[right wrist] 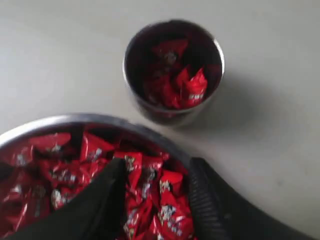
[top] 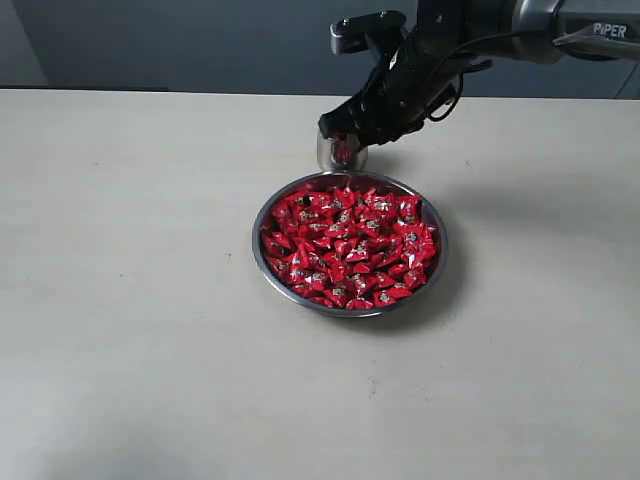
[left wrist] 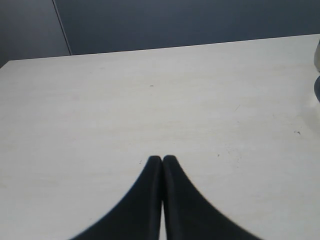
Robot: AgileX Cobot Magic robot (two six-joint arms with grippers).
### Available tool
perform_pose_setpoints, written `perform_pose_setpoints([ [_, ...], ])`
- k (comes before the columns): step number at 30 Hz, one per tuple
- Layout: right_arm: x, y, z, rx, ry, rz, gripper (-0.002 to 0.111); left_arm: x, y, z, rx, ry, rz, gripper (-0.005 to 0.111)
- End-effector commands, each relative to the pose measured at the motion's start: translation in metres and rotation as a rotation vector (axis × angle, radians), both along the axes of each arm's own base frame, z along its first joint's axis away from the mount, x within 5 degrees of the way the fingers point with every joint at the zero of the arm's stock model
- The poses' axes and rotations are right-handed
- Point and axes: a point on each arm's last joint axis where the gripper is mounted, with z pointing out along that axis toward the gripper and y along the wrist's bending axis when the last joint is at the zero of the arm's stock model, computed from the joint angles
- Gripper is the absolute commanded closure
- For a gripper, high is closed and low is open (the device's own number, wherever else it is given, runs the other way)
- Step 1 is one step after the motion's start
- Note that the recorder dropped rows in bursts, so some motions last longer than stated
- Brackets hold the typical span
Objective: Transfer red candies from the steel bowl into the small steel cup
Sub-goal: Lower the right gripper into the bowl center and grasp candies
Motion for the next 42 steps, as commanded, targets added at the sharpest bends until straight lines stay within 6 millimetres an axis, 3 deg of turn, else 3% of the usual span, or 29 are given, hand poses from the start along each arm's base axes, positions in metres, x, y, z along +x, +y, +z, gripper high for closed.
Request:
perform_pose_setpoints([
  [1, -0.017, 0.004, 0.002, -0.065, 0.066, 0.093, 0.068, 0.000, 0.000, 0.004, 0.002, -0.018, -0.008, 0.106],
  [8, -0.036, 0.000, -0.012, -0.131, 0.105, 0.136, 0.068, 0.000, 0.000, 0.004, 0.002, -0.018, -0.008, 0.106],
  [22, -0.045, -0.009, -0.048, -0.155, 0.102, 0.130, 0.069, 0.000, 0.000, 0.004, 0.002, -0.018, -0.008, 0.106],
  [23, -0.044, -0.008, -0.049, -0.155, 0.101, 0.130, 0.071, 0.000, 0.000, 0.004, 0.002, -0.018, -0.008, 0.106],
  [26, -0.046, -0.008, -0.055, -0.158, 0.134, 0.125, 0.105, 0.000, 0.000, 0.004, 0.002, -0.018, -0.008, 0.106],
  [27, -0.046, -0.008, -0.057, -0.154, 0.145, 0.121, 0.109, 0.000, 0.000, 0.004, 0.002, -0.018, -0.008, 0.106],
  [32, -0.047, -0.008, -0.060, -0.162, 0.159, 0.123, 0.106, 0.000, 0.000, 0.004, 0.002, -0.018, -0.008, 0.106],
  [36, -0.049, -0.009, -0.048, -0.150, 0.152, 0.122, 0.105, 0.000, 0.000, 0.004, 0.002, -0.018, -0.008, 0.106],
  [38, -0.051, -0.010, -0.045, -0.152, 0.171, 0.121, 0.095, 0.000, 0.000, 0.004, 0.002, -0.018, -0.008, 0.106],
  [42, -0.051, -0.009, -0.046, -0.147, 0.170, 0.119, 0.063, 0.000, 0.000, 0.004, 0.002, -0.018, -0.008, 0.106],
])
